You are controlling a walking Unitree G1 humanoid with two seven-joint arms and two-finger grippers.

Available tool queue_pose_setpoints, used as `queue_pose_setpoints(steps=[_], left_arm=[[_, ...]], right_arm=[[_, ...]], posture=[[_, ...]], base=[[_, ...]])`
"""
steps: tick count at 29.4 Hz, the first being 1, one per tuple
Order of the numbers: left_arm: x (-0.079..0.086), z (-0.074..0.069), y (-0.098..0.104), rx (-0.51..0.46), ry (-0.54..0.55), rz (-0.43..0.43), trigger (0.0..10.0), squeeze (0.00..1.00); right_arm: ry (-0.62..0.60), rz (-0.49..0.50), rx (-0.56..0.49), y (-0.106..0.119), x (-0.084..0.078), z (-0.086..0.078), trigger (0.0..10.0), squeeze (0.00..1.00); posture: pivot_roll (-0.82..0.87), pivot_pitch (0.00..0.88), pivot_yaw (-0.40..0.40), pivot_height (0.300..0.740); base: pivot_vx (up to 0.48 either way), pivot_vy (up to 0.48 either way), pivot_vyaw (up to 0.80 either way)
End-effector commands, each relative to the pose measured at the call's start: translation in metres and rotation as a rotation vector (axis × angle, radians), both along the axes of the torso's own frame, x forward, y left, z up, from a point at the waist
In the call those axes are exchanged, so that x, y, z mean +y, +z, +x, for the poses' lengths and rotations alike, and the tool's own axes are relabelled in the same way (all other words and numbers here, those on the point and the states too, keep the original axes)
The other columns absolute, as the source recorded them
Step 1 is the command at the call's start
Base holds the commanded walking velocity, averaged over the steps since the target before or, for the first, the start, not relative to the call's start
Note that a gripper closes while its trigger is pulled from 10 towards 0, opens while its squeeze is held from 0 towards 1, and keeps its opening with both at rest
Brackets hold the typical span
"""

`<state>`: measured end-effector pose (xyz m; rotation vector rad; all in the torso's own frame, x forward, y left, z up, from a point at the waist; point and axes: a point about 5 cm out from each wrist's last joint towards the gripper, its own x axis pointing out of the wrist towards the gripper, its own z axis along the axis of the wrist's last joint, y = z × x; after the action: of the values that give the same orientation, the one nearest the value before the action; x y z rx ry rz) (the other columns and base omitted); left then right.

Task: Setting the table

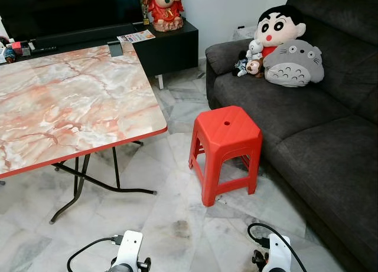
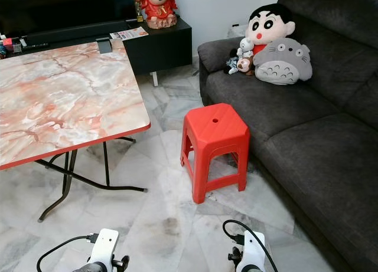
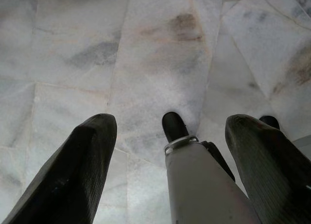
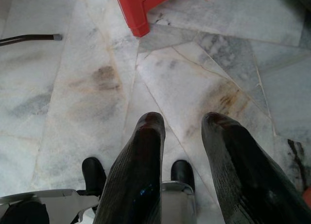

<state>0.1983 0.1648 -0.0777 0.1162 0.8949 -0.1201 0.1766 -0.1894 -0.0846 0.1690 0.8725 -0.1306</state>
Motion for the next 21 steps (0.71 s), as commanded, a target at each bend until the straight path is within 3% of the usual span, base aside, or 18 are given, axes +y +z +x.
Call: queue_pose_setpoints(steps=[1, 8, 21], left_arm=[[0.0061, -0.0018, -0.0004, 0.006, 0.005, 0.000, 10.0, 0.00], [0.0051, -0.0009, -0.0002, 0.008, 0.001, -0.002, 10.0, 0.00], [0.0046, 0.0014, 0.0009, 0.007, -0.001, 0.000, 10.0, 0.00]], right_arm=[[-0.100, 0.028, 0.004, -0.0041, 0.0007, -0.0100, 10.0, 0.00], [-0.103, 0.029, -0.001, -0.0031, 0.0002, -0.0075, 10.0, 0.00], [-0.076, 0.019, -0.013, -0.0014, 0.0018, -0.0037, 10.0, 0.00]], posture=[[-0.15, 0.000, 0.064, 0.740], [-0.15, 0.000, 0.063, 0.740], [-0.15, 0.000, 0.060, 0.740]], base=[[0.000, 0.000, 0.00], [0.000, 0.000, 0.00], [0.148, 0.000, 0.00]])
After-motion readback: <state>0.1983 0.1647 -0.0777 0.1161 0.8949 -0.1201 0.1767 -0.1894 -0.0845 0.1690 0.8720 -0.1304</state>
